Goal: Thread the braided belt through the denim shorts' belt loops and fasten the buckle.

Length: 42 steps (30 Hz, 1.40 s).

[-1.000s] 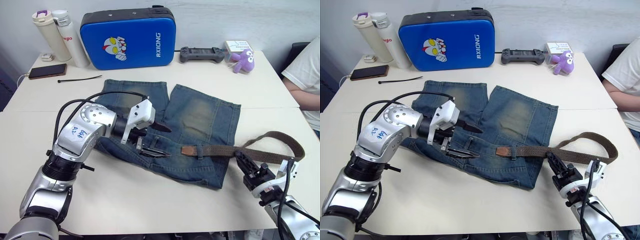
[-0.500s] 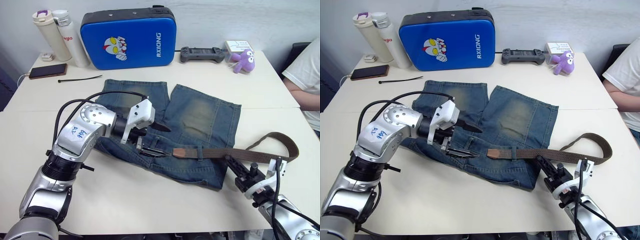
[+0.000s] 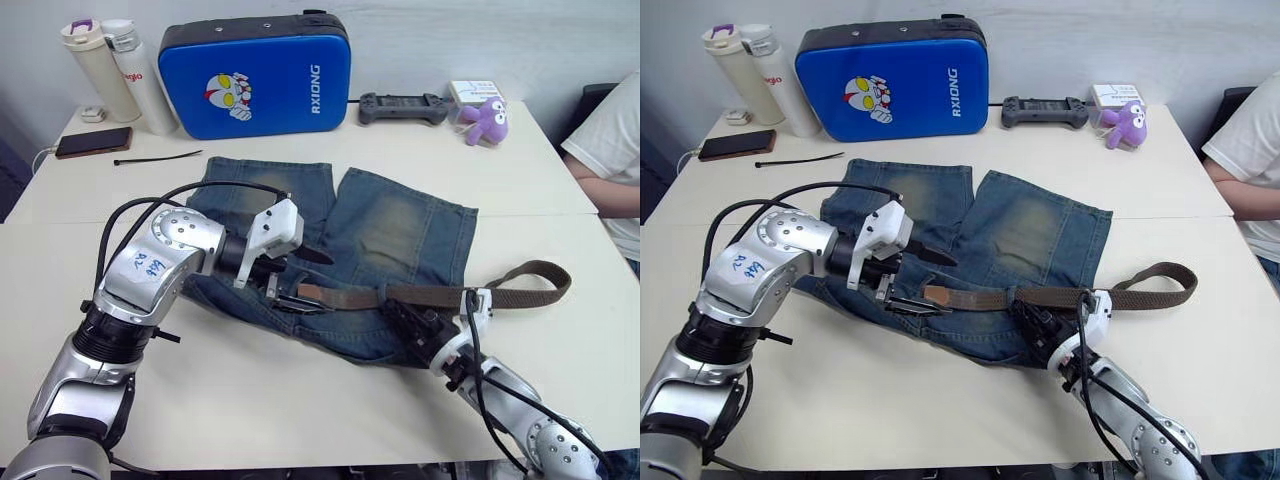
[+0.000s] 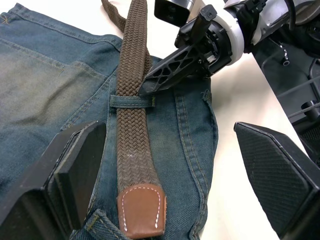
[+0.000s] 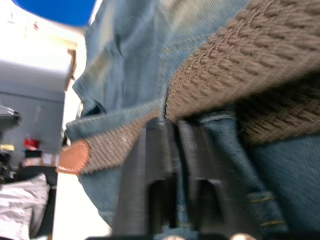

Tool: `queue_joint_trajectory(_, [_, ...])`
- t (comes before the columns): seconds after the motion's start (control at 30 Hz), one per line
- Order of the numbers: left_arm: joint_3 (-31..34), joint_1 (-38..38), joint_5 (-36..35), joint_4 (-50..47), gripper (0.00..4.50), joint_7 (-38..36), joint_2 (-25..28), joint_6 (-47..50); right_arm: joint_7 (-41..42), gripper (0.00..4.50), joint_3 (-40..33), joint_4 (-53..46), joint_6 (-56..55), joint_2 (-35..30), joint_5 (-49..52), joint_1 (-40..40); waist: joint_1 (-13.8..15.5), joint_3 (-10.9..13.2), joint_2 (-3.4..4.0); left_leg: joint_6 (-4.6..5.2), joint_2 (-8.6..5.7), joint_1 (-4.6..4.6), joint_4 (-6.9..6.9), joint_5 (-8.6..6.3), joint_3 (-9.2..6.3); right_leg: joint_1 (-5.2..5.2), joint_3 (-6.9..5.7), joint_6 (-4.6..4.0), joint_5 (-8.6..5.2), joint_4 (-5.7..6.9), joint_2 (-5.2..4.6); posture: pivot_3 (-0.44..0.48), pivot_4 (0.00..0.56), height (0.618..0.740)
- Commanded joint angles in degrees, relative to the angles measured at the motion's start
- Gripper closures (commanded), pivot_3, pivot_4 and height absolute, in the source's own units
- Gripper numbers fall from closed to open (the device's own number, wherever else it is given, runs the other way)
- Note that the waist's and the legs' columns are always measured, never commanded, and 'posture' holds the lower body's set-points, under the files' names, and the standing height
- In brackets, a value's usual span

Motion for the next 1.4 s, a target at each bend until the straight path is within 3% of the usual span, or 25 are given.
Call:
queue_joint_trajectory(0.03, [1.4, -0.4, -0.2, -0.7, 0.00, -0.6, 0.8, -0.8, 3.2, 2.12, -2.8, -6.7, 3.0, -6.6, 0.6, 1.6, 0.0, 0.0, 0.01, 0.01, -0.01, -0.01, 0.00, 0.00, 0.03, -0.01, 0.02, 0.00, 0.00, -0.01, -0.02, 0.000, 0.150, 0.739])
queue_joint_trajectory(0.13, [1.0, -0.9, 0.2, 0.5, 0.00, -1.2, 0.7, -1.7, 7.6, 0.78, -7.0, -10.5, 5.3, -14.9, 0.7, 4.5, 0.1, 0.0, 0.03, 0.06, -0.02, -0.01, 0.03, -0.03, 0.02, 0.02, 0.01, 0.00, 0.00, -0.02, -0.01, 0.000, 0.150, 0.739])
queue_joint_trajectory(0.2, [0.9, -1.1, 0.4, 1.5, 0.00, -1.9, 0.6, -2.4, 9.6, 0.04, -11.1, -13.1, 5.4, -19.6, 7.0, 5.5, 0.1, 0.0, 0.02, 0.14, -0.03, -0.01, 0.03, -0.08, 0.00, 0.05, -0.01, 0.00, 0.00, -0.04, 0.00, 0.000, 0.150, 0.739])
queue_joint_trajectory(0.23, [0.8, -1.2, 0.5, 1.8, 0.00, -2.1, 0.7, -2.6, 10.6, 0.04, -12.4, -14.1, 5.6, -21.6, 9.2, 5.9, 0.0, 0.0, 0.02, 0.14, -0.03, 0.00, 0.03, -0.08, 0.02, 0.05, 0.01, 0.00, 0.00, -0.02, 0.00, 0.000, 0.150, 0.739])
queue_joint_trajectory(0.33, [0.9, -1.4, 1.0, 3.1, 0.00, -3.0, 1.0, -3.7, 18.5, 0.04, -13.2, -18.0, 11.3, -32.8, 2.2, 6.4, 0.0, 0.0, 0.02, 0.15, -0.03, 0.03, 0.03, -0.08, 0.04, 0.08, 0.01, 0.00, 0.00, -0.02, 0.03, 0.000, 0.150, 0.739])
queue_joint_trajectory(0.43, [1.5, -0.8, 1.3, 3.2, 0.00, -3.6, 2.3, -4.1, 28.6, 0.04, -7.1, -20.8, 9.8, -41.4, -16.0, 0.8, -0.1, 0.0, 0.01, 0.15, -0.02, 0.03, 0.06, -0.09, -0.02, 0.13, -0.04, 0.00, 0.00, -0.06, 0.05, 0.000, 0.150, 0.739])
queue_joint_trajectory(0.5, [2.2, 0.2, 1.1, 2.3, 0.00, -3.6, 3.8, -3.8, 35.8, 0.04, 2.5, -20.9, 3.7, -46.2, -34.0, -4.7, -0.1, 0.0, 0.03, 0.20, -0.04, 0.03, 0.10, -0.11, 0.05, 0.11, 0.03, 0.01, 0.00, -0.05, 0.03, 0.000, 0.150, 0.739])
queue_joint_trajectory(0.63, [4.0, 2.7, 0.5, -0.1, 0.00, -2.9, 6.3, -2.6, 44.8, 0.04, 13.0, -17.9, -3.7, -45.9, -49.3, -12.4, 0.2, 0.1, 0.01, 0.15, -0.04, -0.03, 0.05, -0.10, -0.03, 0.00, -0.01, 0.00, 0.00, -0.11, 0.04, 0.000, 0.150, 0.739])
queue_joint_trajectory(0.87, [9.5, 7.8, -2.9, -4.9, 0.00, -2.7, 10.4, -0.2, 54.6, 0.04, 26.7, -12.2, -6.0, -43.0, -65.2, -19.1, 0.2, 0.1, -0.03, -0.11, -0.04, -0.20, 0.10, 0.05, -0.02, -0.13, 0.00, 0.00, 0.00, -0.10, -0.01, 0.000, 0.150, 0.739])
queue_joint_trajectory(0.93, [11.7, 9.3, -4.3, -5.6, 0.00, -3.9, 12.0, -0.3, 55.7, 0.58, 27.6, -9.9, -5.1, -42.0, -67.9, -21.1, 0.2, 0.1, -0.03, -0.11, -0.04, -0.20, 0.11, 0.05, -0.02, -0.14, 0.00, 0.00, 0.00, -0.07, -0.01, 0.000, 0.150, 0.739])
queue_joint_trajectory(1.0, [13.6, 10.6, -5.3, -5.8, 0.00, -4.3, 13.3, -0.4, 56.6, 1.41, 27.9, -8.2, -4.7, -41.6, -70.2, -22.3, 0.1, 0.1, -0.03, -0.11, -0.04, -0.19, 0.11, 0.05, -0.01, -0.15, 0.01, 0.00, 0.00, -0.04, -0.01, 0.000, 0.150, 0.739])
queue_joint_trajectory(1.2, [13.6, 12.5, -5.4, -6.4, 0.00, -4.3, 14.4, -0.5, 61.0, 4.40, 26.5, -3.5, -13.2, -45.6, -79.4, -20.4, 0.2, 0.1, -0.02, -0.13, -0.04, -0.15, 0.10, 0.04, -0.01, -0.12, -0.01, -0.02, -0.01, -0.03, -0.01, 0.000, 0.150, 0.739])
queue_joint_trajectory(1.33, [12.5, 11.6, -5.7, -6.4, 0.00, -3.4, 12.7, -0.1, 65.2, 4.46, 21.2, 4.2, -29.4, -51.8, -83.7, -16.5, 1.0, 0.1, -0.03, -0.05, -0.09, -0.10, 0.15, 0.00, -0.03, 0.01, -0.03, -0.02, -0.01, -0.10, -0.07, 0.000, 0.150, 0.739])
queue_joint_trajectory(1.4, [12.3, 11.7, -5.6, -5.9, 0.00, -3.1, 12.7, 1.0, 67.8, 4.46, 16.8, 12.6, -37.9, -54.7, -83.4, -15.2, 1.4, 0.1, -0.03, -0.03, -0.12, -0.07, 0.16, -0.01, -0.02, 0.07, -0.03, -0.01, -0.01, -0.14, -0.09, 0.000, 0.150, 0.739])
